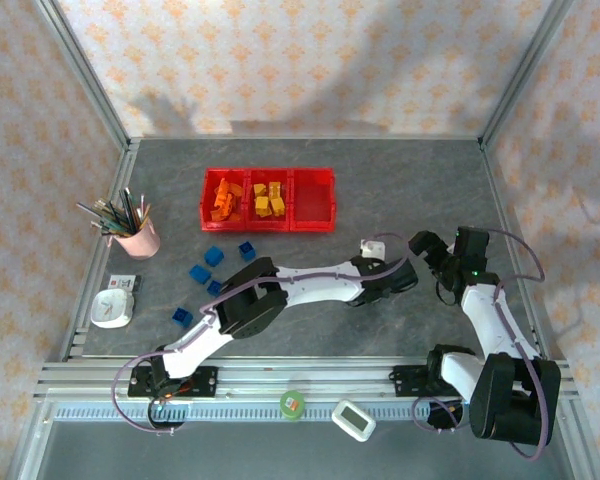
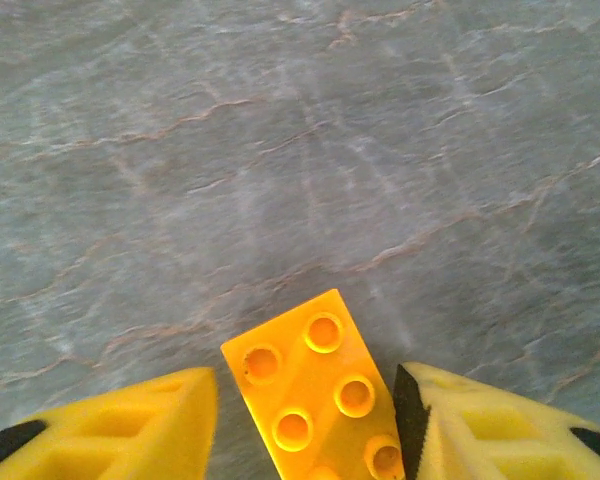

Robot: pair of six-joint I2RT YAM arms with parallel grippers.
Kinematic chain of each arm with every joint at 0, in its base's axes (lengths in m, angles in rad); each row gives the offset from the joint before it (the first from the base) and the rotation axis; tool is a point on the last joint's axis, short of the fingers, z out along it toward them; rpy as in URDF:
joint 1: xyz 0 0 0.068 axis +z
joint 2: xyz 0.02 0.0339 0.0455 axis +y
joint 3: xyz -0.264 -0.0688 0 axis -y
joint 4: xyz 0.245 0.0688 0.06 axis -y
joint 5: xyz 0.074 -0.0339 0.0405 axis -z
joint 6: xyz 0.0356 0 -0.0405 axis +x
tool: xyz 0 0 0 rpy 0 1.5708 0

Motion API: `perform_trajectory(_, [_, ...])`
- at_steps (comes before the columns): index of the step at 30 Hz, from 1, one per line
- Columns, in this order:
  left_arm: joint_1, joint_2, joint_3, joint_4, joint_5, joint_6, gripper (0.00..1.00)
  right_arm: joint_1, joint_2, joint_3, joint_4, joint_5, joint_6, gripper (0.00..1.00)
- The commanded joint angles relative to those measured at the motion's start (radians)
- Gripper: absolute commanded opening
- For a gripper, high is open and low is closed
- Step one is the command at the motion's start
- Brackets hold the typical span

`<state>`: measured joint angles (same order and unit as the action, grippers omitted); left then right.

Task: Sort the legos into containers by color
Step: Move the lego to the bottom-center of the table.

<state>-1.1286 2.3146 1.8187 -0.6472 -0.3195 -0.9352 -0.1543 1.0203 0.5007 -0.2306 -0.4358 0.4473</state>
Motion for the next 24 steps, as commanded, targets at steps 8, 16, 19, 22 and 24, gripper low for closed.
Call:
perform_trajectory(8, [0.0,-0.154,-0.195,-0.026,0.062,0.024,0.51,-0.006,-0.015,-0.01,0.013,-0.038,-0.027,1.0])
perform_trajectory(16, [0.0,-0.238,-0.332,0.03,0.118,-0.039,0.57,-0.006,-0.019,-0.011,0.006,-0.047,-0.032,1.0])
perform_trajectory(19, [-0.001,-0.259,-0.366,0.025,0.11,-0.062,0.58,-0.007,-0.015,-0.014,0.01,-0.053,-0.031,1.0])
perform_trajectory(22, [-0.001,-0.275,-0.391,0.03,0.11,-0.079,0.57,-0.007,-0.012,-0.018,0.013,-0.055,-0.028,1.0])
perform_trajectory(24, [-0.001,-0.286,-0.409,0.05,0.117,-0.086,0.57,-0.007,-0.008,-0.019,0.016,-0.058,-0.028,1.0])
